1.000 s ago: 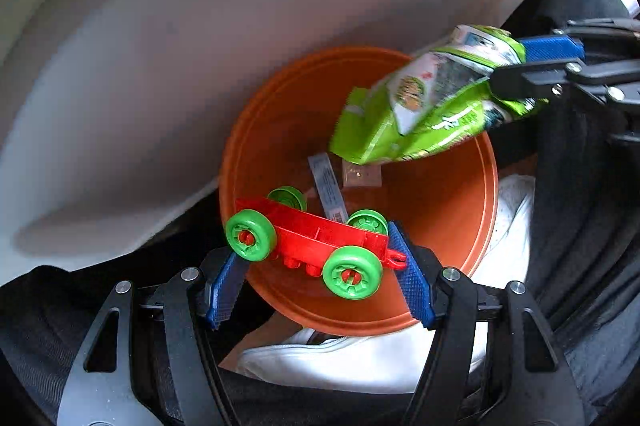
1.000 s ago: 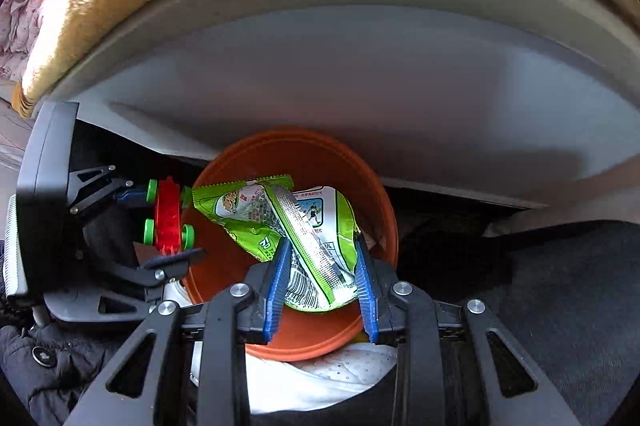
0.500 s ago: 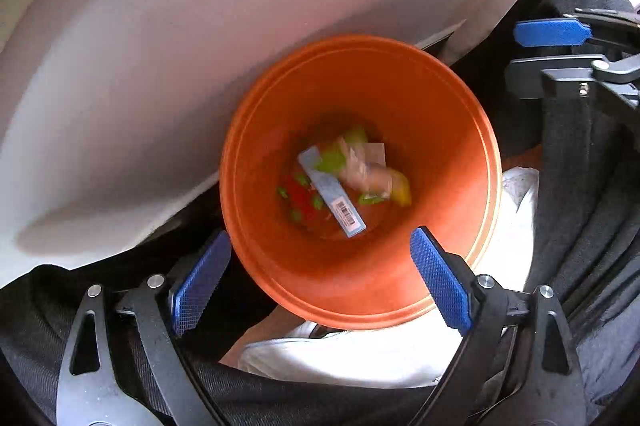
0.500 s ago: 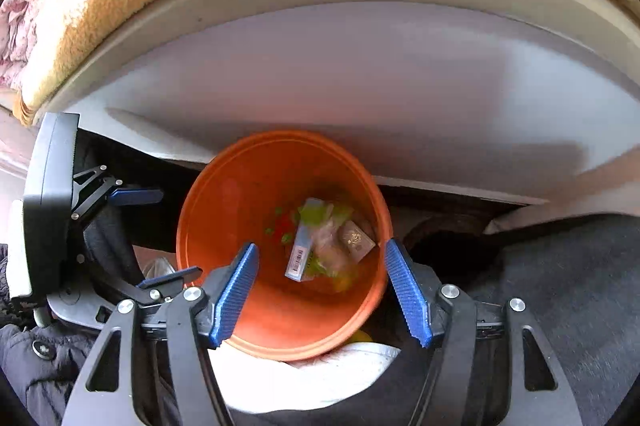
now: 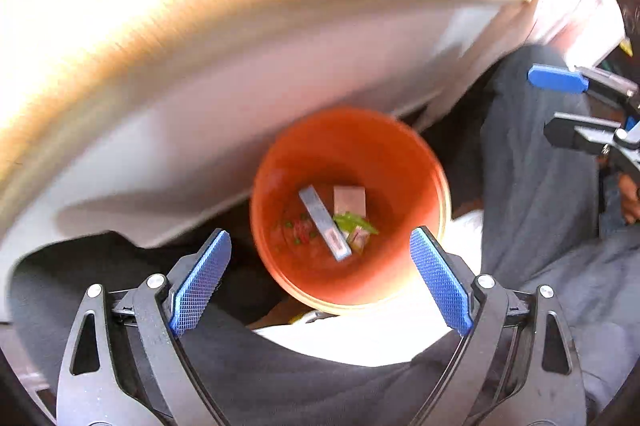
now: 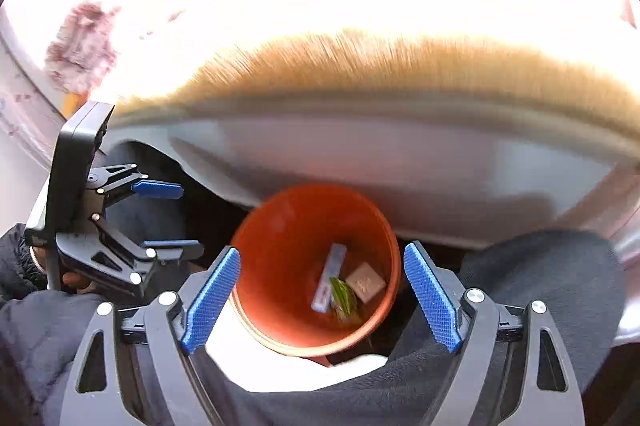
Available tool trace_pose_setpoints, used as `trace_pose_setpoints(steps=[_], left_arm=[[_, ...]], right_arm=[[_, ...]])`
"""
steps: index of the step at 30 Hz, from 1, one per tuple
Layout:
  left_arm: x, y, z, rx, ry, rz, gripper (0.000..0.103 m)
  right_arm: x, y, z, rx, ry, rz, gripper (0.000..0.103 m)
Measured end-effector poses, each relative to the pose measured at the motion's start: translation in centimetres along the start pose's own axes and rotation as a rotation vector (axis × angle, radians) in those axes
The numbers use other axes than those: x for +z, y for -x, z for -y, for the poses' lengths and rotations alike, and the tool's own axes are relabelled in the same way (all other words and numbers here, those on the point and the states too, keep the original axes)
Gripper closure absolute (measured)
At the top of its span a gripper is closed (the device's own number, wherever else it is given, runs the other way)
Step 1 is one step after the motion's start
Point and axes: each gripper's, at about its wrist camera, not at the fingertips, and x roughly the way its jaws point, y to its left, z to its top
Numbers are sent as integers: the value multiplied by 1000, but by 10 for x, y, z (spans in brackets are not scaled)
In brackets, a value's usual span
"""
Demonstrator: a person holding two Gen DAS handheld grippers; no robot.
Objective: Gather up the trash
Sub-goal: 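Grasp the blue nasal spray box with the left tool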
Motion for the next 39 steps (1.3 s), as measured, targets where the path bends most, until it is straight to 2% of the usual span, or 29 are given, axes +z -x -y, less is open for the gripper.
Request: trace_pose_setpoints(steps=[5,10,15,17,19,23,29,31,39], left_arm=[[25,63,2,90,5,177,12],[79,91,-10,139,123,272,11],[150,93,-42,102,313,252,11],[176,92,-55,125,387,253,11],[199,87,-63,182,422,257,11],[240,63,-74,236,517,231,11],[265,22,-97,341,697,144,11],[269,13,-103,329,726,143,11],[291,-17,-104,394,702,78,11]], right_arm=[[22,45,-3,-8,6,186,12],[46,66,8,-45,-10,302,10],[62,83,22,-48,-56,359,10],[66,88,33,-43,-68,370,10],[66,87,38,-42,-70,372,10],[64,81,45,-48,-64,365,10],[68,72,55,-24,-76,351,10],[70,69,57,-15,-78,347,10],[82,52,55,15,-58,318,10]])
